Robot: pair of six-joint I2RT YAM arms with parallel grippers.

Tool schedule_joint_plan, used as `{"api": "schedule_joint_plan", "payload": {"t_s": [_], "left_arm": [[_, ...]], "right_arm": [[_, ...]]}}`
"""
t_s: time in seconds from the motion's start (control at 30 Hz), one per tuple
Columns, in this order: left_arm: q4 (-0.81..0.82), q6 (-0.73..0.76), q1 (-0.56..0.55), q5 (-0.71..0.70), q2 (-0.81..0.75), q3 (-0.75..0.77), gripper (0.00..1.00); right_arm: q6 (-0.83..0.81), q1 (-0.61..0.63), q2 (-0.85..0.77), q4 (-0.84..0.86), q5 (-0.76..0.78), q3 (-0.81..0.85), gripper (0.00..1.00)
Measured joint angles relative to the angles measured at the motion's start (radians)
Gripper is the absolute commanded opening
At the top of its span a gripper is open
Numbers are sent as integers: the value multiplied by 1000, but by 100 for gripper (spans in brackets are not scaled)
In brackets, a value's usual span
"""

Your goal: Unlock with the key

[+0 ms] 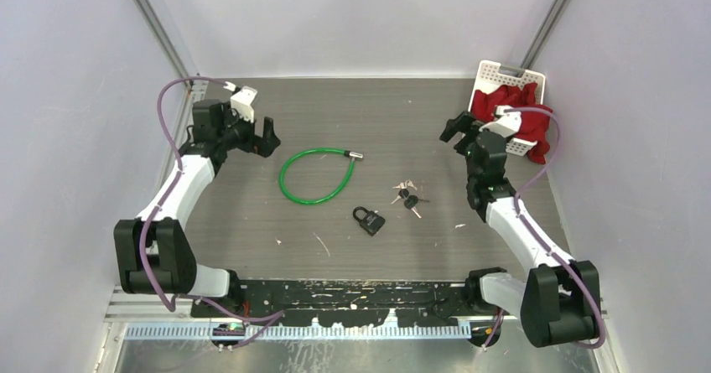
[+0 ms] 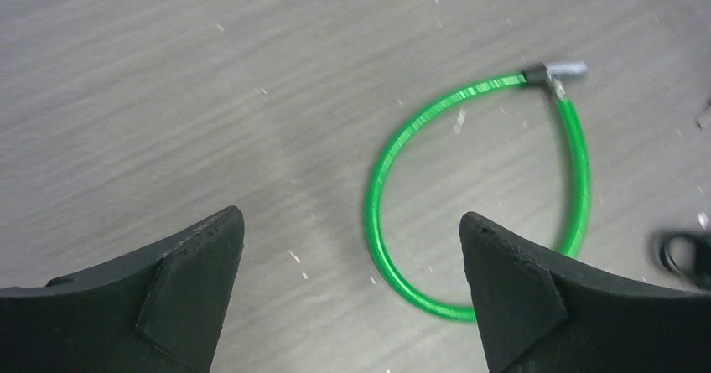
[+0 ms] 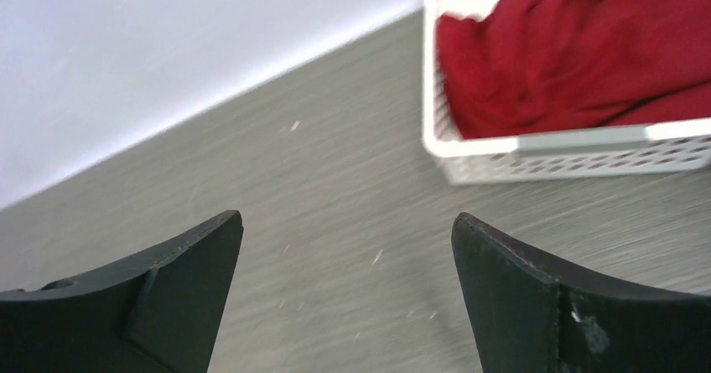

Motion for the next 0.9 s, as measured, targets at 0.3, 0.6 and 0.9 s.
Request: {"api": "schedule_joint_plan", "payload": {"t_s": [0.3, 0.6, 0.9], "left_arm": [[-401, 110, 0, 73, -29, 48, 99], [-620, 207, 0, 74, -29, 156, 97], [-682, 200, 0, 96, -29, 156, 97]], "right_arm": [[24, 262, 151, -348, -140, 100, 92], [53, 410, 215, -489, -108, 67, 68], [66, 410, 266, -506, -116, 6, 67]]}}
